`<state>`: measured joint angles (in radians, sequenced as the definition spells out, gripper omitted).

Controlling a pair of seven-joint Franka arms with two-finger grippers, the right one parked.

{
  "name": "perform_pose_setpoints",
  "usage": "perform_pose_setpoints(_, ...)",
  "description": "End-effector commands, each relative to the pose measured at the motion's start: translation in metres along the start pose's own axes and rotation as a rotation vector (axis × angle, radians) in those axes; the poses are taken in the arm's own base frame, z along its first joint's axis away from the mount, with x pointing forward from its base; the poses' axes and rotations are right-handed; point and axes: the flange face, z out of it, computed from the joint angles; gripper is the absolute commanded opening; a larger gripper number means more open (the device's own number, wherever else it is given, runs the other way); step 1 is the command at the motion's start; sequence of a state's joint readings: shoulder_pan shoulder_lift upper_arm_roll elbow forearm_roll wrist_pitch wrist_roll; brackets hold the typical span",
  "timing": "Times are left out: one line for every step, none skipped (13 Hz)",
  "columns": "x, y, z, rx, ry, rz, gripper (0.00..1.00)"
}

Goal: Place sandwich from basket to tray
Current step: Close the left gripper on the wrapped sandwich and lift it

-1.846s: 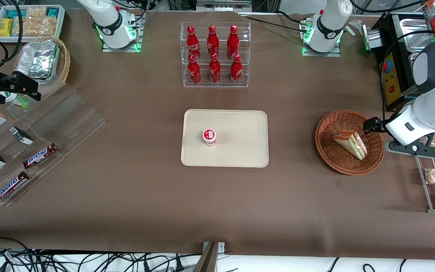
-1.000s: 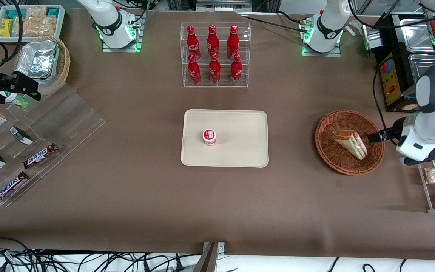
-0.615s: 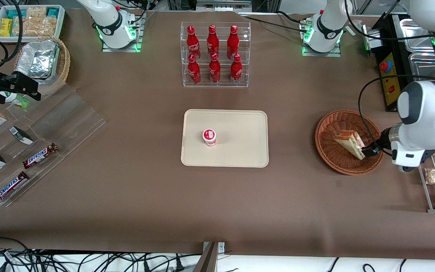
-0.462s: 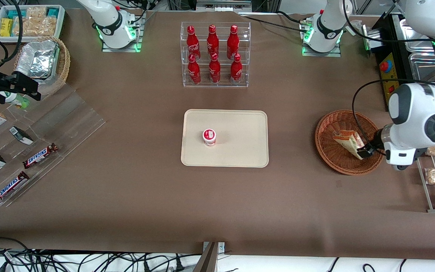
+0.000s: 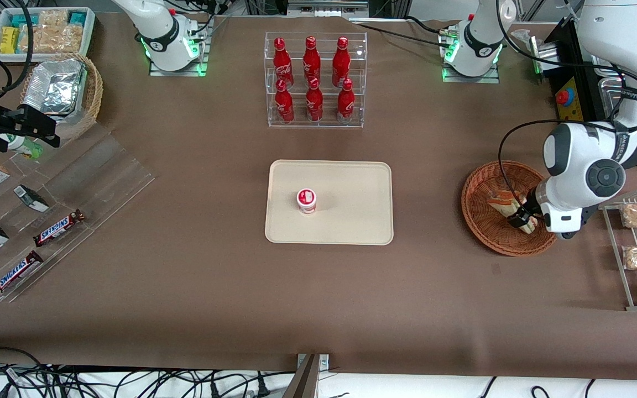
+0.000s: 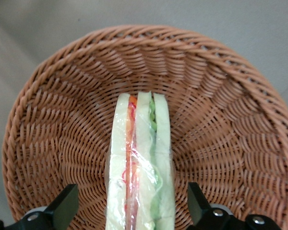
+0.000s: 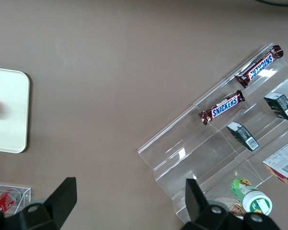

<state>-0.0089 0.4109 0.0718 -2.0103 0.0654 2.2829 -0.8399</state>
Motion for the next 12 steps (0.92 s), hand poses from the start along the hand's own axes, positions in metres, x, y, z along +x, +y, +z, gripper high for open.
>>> perform_pose_setpoints(-0.015, -0.006, 0.0, 0.001, -0.009, -0.014, 1.0)
perform_pose_setpoints(-0.017, -0.004, 0.0, 0.002, -0.008, -0.032, 1.0)
perform_pose_setpoints(-0.018, -0.003, 0.0, 0.005, -0.011, -0.038, 1.0)
perform_pose_setpoints(-0.022, -0.002, -0.002, 0.011, -0.017, -0.034, 1.0)
perform_pose_setpoints(-0.022, -0.003, -0.008, 0.013, -0.02, -0.036, 1.0)
perform_pose_setpoints(-0.023, -0.003, -0.011, 0.013, -0.02, -0.035, 1.0)
perform_pose_setpoints(-0.023, -0.003, -0.013, 0.017, -0.023, -0.035, 1.0)
perform_pose_setpoints(-0.022, -0.003, -0.014, 0.018, -0.024, -0.034, 1.0)
perform_pose_setpoints(-0.022, -0.002, -0.015, 0.016, -0.022, -0.034, 1.0)
perform_pose_setpoints(-0.022, -0.001, -0.016, 0.014, -0.02, -0.034, 0.99)
perform_pose_setpoints(-0.022, 0.0, -0.017, 0.013, -0.019, -0.04, 0.79)
perform_pose_setpoints(-0.022, 0.0, -0.016, 0.011, -0.019, -0.053, 0.6)
